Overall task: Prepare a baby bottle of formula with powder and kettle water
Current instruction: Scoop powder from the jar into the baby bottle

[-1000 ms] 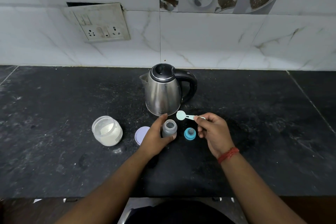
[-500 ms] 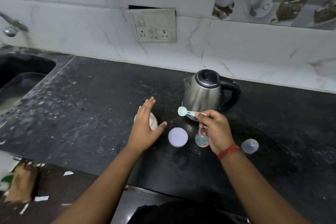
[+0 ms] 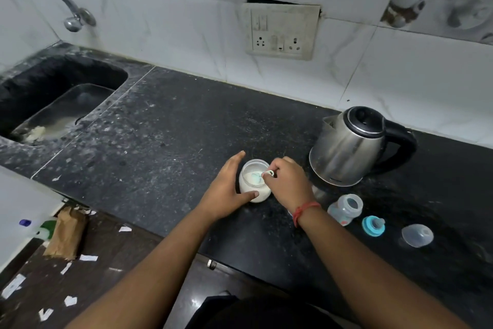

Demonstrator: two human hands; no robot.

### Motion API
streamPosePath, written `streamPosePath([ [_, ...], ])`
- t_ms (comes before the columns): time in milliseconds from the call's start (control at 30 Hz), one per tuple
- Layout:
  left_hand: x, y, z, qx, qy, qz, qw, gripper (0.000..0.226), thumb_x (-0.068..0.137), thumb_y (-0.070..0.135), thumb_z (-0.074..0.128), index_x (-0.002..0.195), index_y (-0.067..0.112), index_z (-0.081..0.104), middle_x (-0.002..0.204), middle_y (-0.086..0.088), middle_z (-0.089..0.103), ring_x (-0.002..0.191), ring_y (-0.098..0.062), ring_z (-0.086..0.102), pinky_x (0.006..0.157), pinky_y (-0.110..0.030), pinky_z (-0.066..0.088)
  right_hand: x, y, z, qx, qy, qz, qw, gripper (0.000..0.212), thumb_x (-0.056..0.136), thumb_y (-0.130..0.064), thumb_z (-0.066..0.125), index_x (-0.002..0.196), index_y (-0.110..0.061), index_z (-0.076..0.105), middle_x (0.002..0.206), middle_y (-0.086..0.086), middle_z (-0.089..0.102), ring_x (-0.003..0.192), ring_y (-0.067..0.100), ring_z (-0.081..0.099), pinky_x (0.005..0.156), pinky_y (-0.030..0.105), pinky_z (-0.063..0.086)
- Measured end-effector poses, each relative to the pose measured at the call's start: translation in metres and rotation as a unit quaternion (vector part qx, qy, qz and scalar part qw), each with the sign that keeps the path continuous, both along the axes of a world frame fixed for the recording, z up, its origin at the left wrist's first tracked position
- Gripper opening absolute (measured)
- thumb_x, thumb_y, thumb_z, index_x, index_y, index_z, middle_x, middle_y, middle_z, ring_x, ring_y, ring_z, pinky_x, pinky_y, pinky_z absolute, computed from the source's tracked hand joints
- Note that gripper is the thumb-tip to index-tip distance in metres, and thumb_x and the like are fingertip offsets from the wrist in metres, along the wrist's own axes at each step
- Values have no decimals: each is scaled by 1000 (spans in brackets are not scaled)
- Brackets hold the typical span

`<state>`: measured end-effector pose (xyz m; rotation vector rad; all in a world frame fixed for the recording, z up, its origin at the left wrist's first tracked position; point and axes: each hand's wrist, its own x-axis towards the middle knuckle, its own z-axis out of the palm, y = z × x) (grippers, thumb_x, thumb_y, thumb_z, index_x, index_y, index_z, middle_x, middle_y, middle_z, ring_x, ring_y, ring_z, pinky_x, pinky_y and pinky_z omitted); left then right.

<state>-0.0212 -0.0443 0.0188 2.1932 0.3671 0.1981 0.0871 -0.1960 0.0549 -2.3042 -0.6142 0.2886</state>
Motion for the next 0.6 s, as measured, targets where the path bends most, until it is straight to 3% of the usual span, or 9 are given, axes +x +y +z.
streamPosePath([
  [100, 2, 1, -3, 0, 7, -13, 1000, 104, 79, 29, 87, 161, 20, 22, 163, 5, 33, 149, -11, 28, 125, -46, 25, 2, 9, 0, -71, -30, 33, 996, 10, 86, -26, 68, 87, -19, 61, 97, -4, 56, 86, 21, 58, 71, 34, 45],
  [233, 5, 2, -4, 7, 17, -23, 1000, 104, 81, 28, 85, 161, 21, 19, 160, 6, 38, 138, 6, 25, 128, -51, 13, 8, 18, 3, -119, -24, 55, 991, 10, 88, -28, 67, 88, -20, 60, 101, -2, 56, 92, 23, 60, 74, 35, 47],
  [367, 6, 1, -3, 7, 21, -21, 1000, 104, 81, 26, 85, 161, 19, 20, 161, 4, 37, 130, 14, 21, 127, -52, 17, 13, 21, 4, -147, -22, 81, 986, 14, 87, -33, 70, 87, -23, 60, 100, -2, 53, 90, 24, 61, 78, 37, 50],
  [533, 6, 1, -2, -3, 24, -18, 1000, 106, 79, 27, 86, 161, 21, 20, 159, 8, 38, 139, 0, 28, 125, -53, 21, 14, 19, 3, -132, -44, 87, 986, 14, 89, -33, 70, 91, -20, 64, 98, -5, 50, 85, 21, 60, 73, 35, 47],
  [600, 5, 1, -3, -2, 17, -17, 1000, 106, 79, 28, 87, 161, 20, 21, 154, 13, 38, 137, 2, 29, 125, -54, 20, 13, 15, 2, -109, -51, 79, 990, 13, 88, -32, 70, 90, -21, 63, 96, -7, 49, 83, 21, 60, 70, 35, 47],
])
